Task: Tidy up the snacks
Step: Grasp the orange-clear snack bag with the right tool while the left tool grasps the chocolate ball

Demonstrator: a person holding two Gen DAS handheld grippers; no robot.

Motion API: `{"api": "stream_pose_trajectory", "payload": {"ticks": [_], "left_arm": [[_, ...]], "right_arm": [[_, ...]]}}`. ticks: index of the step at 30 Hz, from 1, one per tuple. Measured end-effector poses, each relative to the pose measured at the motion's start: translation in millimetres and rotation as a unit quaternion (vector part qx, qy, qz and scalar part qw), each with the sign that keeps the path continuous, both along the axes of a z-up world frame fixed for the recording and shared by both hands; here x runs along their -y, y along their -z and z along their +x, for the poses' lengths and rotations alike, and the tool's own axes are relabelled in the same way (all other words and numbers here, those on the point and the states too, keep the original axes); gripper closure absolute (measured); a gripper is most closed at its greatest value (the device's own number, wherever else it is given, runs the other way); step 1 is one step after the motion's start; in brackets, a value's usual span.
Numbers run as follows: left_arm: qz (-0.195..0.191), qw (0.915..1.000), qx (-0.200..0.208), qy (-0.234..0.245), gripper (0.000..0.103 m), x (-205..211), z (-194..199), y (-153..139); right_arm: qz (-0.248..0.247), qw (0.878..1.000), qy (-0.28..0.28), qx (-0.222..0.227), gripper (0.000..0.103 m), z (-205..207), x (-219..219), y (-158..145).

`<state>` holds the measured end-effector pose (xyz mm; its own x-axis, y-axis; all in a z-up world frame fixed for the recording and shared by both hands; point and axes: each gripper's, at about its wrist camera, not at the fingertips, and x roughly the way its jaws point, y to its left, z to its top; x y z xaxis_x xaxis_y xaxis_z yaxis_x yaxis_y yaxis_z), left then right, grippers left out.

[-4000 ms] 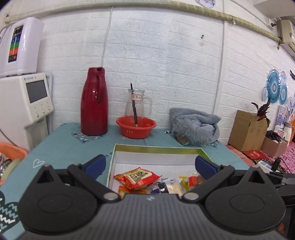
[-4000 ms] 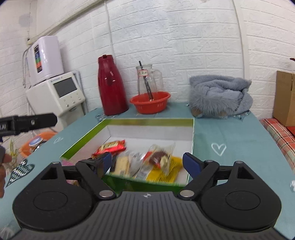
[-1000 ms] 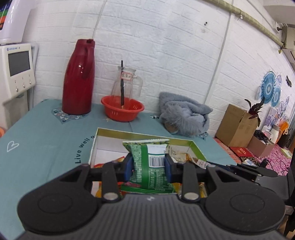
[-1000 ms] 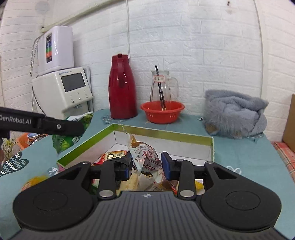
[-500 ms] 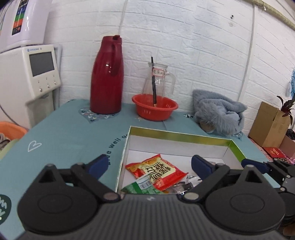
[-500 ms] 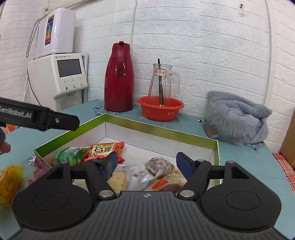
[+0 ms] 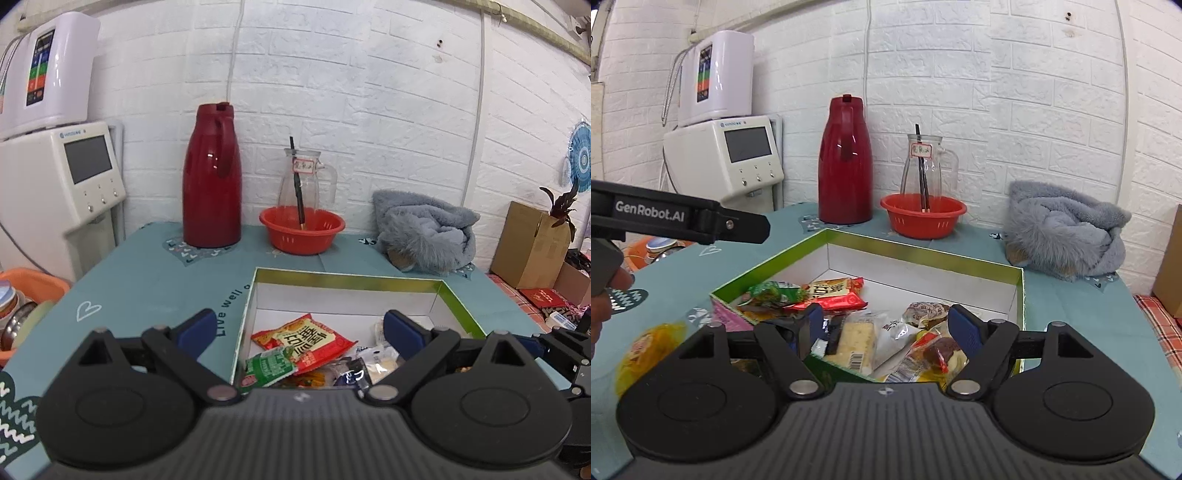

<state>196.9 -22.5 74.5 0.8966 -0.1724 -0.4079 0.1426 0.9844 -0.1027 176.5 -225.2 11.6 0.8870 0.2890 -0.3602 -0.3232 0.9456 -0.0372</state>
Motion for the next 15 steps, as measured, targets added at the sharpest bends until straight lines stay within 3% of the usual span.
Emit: {"api": "stream_pose_trajectory", "payload": {"ticks": [7, 11, 15], "left_arm": [[-0.010, 0.9995, 0.030, -0.004, 0.007, -18.8, -64.9, 1.4], [-0.031, 0.9993, 0.014, -0.012, 0.007, -30.8, -90.8, 17.0], [-0.045, 0.9987, -0.021, -0.012, 0.007, -41.5, -110.6, 38.2]], "right_arm": [[0.017, 0.999, -0.022, -0.023, 0.000, -42.8, 11.4, 17.1], [0.014, 0.997, -0.038, -0.059, 0.000, -55.9, 6.3, 42.4], [-0.030, 0.997, -0.043, -0.065, 0.000, -54.7, -10.5, 56.6]]}}
